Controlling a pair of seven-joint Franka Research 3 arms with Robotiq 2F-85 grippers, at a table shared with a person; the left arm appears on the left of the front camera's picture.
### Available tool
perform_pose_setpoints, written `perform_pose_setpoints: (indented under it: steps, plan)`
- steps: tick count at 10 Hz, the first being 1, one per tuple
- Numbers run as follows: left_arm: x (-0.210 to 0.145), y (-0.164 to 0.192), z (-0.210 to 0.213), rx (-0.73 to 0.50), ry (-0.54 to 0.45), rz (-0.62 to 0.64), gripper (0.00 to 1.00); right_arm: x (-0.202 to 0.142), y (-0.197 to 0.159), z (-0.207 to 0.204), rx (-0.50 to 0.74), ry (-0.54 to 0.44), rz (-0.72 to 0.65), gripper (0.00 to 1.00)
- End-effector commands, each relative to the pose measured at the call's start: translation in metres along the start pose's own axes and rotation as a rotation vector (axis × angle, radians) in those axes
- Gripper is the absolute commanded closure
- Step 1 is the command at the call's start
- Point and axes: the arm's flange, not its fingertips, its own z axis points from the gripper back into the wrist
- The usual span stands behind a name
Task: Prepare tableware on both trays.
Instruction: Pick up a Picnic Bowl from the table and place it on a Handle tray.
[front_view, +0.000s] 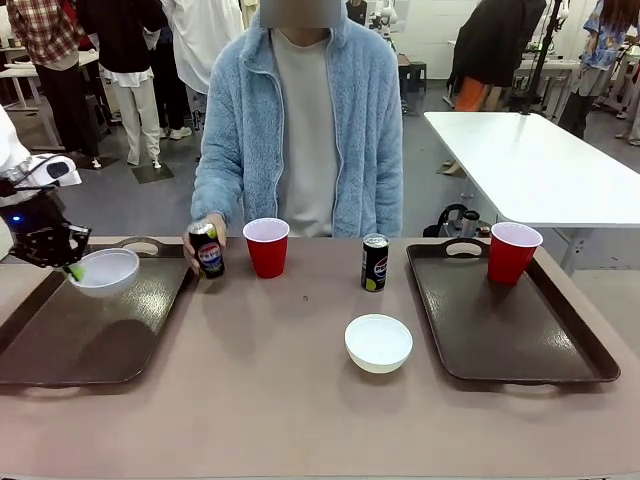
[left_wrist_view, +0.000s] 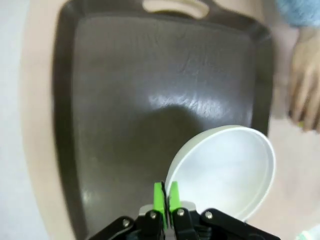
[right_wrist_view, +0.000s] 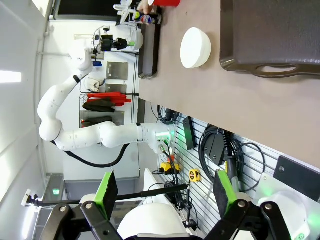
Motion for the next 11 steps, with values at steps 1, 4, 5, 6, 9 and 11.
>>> perform_pose_setpoints:
  steps: [1,4,5,6,9,11]
  plan:
    - [-0.078,0.024,0.024,0.123,0.055,-0.155,1.0,0.002,0.002,0.001,0.008,-0.013,-0.009,0.0]
    - [-0.158,0.058,0.02,0.1,0.104,-0.389,1.0,0.002,0.002,0.001,0.008,-0.013,-0.009,0.0]
    - [-0.118,0.035,0.007,0.144,0.15,-0.289,1.0,0.002,0.002,0.001,0.008,-0.013,-0.009,0.0]
    - [-0.118,0.035,0.007,0.144,0.15,-0.289,1.0,0.002,0.002,0.001,0.008,-0.013,-0.009,0.0]
    - [-0.118,0.035,0.007,0.144,0.15,-0.289,1.0,0.002,0.002,0.001,0.008,-0.013,-0.009,0.0]
    - [-0.118,0.035,0.007,0.144,0.15,-0.289,1.0,0.002,0.002,0.001,0.008,-0.013,-0.009,0.0]
